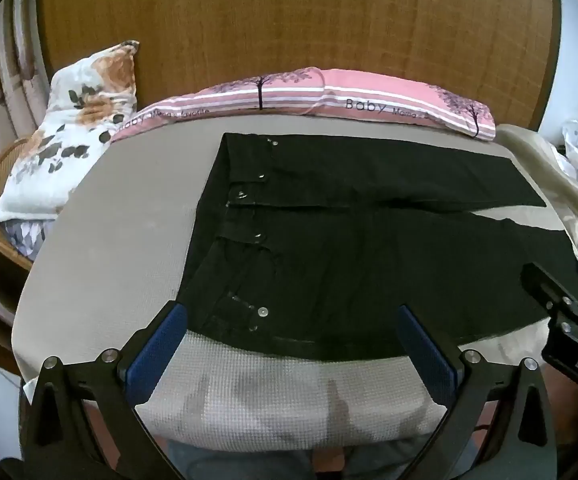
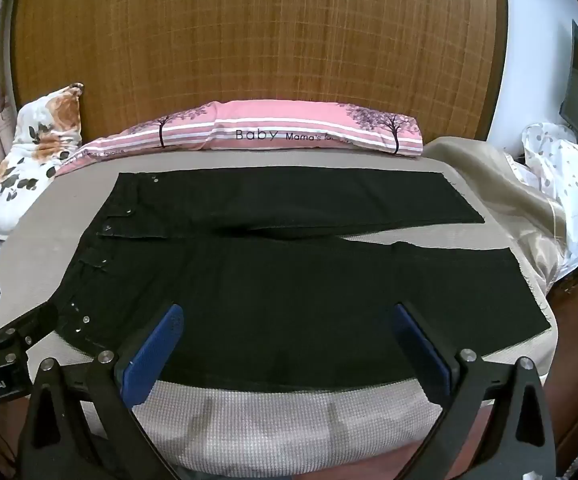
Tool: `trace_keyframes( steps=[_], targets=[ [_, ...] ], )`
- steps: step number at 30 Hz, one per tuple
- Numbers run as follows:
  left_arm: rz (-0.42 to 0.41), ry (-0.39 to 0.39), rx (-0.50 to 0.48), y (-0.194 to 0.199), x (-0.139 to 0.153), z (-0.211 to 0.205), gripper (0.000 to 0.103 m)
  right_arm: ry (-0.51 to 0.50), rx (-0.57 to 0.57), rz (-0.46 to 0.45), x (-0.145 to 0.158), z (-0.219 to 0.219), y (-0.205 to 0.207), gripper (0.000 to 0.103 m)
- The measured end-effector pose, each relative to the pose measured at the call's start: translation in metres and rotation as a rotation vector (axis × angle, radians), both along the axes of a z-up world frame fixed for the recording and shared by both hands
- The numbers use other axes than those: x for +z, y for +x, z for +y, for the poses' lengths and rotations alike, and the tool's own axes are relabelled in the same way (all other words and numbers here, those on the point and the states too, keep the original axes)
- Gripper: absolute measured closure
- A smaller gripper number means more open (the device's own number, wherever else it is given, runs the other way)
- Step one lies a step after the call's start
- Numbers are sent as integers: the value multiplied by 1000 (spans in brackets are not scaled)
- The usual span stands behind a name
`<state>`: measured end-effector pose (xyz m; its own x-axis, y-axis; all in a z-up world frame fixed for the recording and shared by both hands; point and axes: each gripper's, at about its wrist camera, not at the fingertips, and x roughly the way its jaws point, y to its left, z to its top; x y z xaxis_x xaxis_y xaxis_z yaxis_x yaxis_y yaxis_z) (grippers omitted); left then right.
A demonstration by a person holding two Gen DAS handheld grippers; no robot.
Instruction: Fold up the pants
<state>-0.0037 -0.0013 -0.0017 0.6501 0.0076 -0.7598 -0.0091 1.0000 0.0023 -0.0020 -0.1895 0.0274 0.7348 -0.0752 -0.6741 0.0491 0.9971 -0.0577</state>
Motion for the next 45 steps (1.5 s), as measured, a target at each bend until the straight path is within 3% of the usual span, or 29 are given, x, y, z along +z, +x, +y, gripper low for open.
trace_keyframes(
  steps=[1,4,10,45],
  targets=[
    [3,15,-2,-1,-3,-8,0,-1,-2,2,0,0,0,1],
    [30,-61,2,3,-3,8,0,-9,0,3,-1,1,1,1],
    [34,-20,23,9,-14,9,0,6,1,-1,-1,-1,3,1],
    [39,-5,34,12,-15,13,0,6,6,9,-4,6,11,1]
  ],
)
